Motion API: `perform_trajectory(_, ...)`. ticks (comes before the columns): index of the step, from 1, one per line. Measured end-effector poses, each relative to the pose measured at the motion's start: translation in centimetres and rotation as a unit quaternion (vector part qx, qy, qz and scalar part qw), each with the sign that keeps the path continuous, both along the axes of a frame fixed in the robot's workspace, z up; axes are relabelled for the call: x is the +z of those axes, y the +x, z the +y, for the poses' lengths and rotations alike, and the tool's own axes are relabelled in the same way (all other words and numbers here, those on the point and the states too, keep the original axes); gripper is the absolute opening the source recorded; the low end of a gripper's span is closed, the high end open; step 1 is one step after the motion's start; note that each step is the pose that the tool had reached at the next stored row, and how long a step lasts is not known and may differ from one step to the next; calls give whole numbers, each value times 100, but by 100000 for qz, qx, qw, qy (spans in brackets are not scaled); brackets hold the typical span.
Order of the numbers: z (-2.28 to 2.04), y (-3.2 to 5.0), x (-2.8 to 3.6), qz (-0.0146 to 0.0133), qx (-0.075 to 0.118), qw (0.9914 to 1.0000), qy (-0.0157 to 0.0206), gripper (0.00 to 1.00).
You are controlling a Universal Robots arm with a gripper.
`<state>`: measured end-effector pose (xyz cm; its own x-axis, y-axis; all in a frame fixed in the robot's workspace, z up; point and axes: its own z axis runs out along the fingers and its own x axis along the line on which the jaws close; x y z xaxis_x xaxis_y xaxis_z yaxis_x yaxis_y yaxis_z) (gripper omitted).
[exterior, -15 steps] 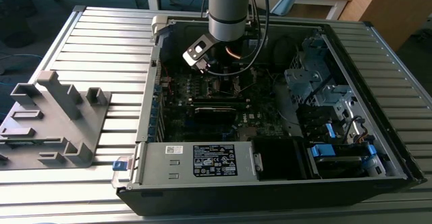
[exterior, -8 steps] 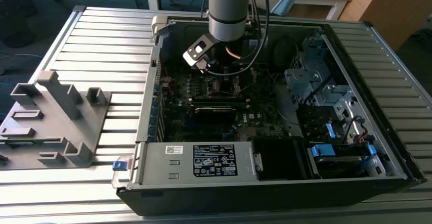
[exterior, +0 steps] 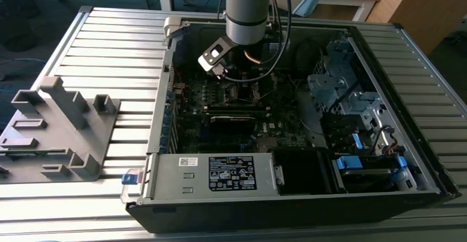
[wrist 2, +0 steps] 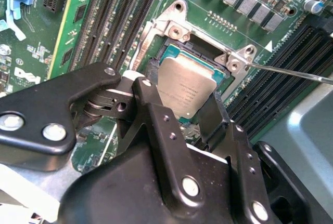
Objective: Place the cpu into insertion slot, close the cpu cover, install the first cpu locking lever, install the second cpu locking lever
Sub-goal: 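Place the cpu into insertion slot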
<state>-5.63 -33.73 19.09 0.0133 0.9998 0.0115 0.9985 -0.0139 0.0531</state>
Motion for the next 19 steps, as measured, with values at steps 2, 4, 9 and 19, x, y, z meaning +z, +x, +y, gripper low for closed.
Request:
perform_trajectory(2,0,0,-1,-14,4,100000,11,54)
perform_trajectory(4,1,1,-3,-26,3,100000,39,55)
perform_trajectory(9,0,0,8,10,3,100000,-15,67)
perform_trajectory(19,0,0,114,-9,0,100000,34,67)
